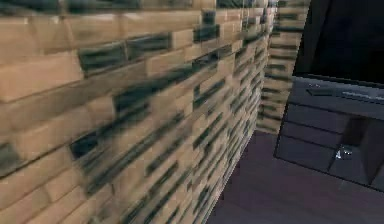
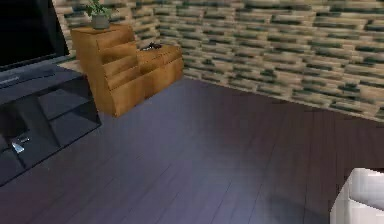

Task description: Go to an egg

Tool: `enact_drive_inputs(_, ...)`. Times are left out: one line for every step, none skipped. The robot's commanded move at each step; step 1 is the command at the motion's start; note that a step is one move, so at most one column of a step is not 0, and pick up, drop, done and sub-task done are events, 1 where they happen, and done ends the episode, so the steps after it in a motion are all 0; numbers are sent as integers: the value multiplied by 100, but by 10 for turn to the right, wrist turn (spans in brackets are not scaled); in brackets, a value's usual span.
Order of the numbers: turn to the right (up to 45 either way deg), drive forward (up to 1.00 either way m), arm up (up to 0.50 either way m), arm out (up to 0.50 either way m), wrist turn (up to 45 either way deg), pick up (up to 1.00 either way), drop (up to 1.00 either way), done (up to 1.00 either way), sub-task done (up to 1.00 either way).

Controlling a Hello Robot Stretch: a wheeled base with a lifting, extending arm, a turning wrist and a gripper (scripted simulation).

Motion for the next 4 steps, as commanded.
enact_drive_inputs(450, 0, 0, 0, 0, 0, 0, 0, 0)
enact_drive_inputs(450, 0, 0, 0, 0, 0, 0, 0, 0)
enact_drive_inputs(120, 0, 0, 0, 0, 0, 0, 0, 0)
enact_drive_inputs(0, 25, 0, 0, 0, 0, 0, 0, 0)
